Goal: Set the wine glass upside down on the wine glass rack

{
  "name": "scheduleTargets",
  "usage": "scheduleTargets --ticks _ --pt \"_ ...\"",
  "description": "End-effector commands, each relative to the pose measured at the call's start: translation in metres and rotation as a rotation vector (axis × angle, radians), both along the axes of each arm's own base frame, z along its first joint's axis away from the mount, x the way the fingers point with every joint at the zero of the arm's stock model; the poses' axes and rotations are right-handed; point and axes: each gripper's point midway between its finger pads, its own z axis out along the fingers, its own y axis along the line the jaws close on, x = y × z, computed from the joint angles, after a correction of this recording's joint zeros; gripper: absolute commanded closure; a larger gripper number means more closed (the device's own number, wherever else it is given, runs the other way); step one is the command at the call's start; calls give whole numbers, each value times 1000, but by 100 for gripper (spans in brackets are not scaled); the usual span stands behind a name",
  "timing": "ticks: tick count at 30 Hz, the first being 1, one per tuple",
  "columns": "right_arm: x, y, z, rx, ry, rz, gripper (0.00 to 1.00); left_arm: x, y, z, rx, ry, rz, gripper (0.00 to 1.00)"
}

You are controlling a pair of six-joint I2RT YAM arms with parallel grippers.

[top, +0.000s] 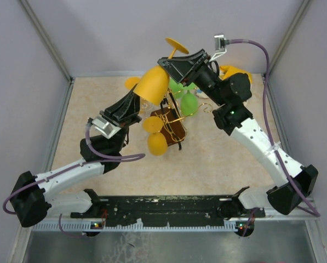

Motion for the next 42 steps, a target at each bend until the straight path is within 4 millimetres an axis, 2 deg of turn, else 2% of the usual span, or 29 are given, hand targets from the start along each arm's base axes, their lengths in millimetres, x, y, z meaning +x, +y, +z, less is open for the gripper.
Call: scheduleTargets --ticks 1,5,8,27,42 --pt "-13 -7 25 27 -81 13 67 -8 7 10 -56 -32 -18 100" --pt "-12 -7 24 22 -79 5 81 -4 3 9 -68 -24 -26 100" --pt "-9 -7 26 23 -79 -2 85 0 -5 9 -68 -20 -45 100" --pt "6 5 23 -7 -71 -2 85 5 -27 1 -77 9 -108 100" --pt "21 14 9 -67 -53 -27 85 7 -42 -3 -80 19 -138 96"
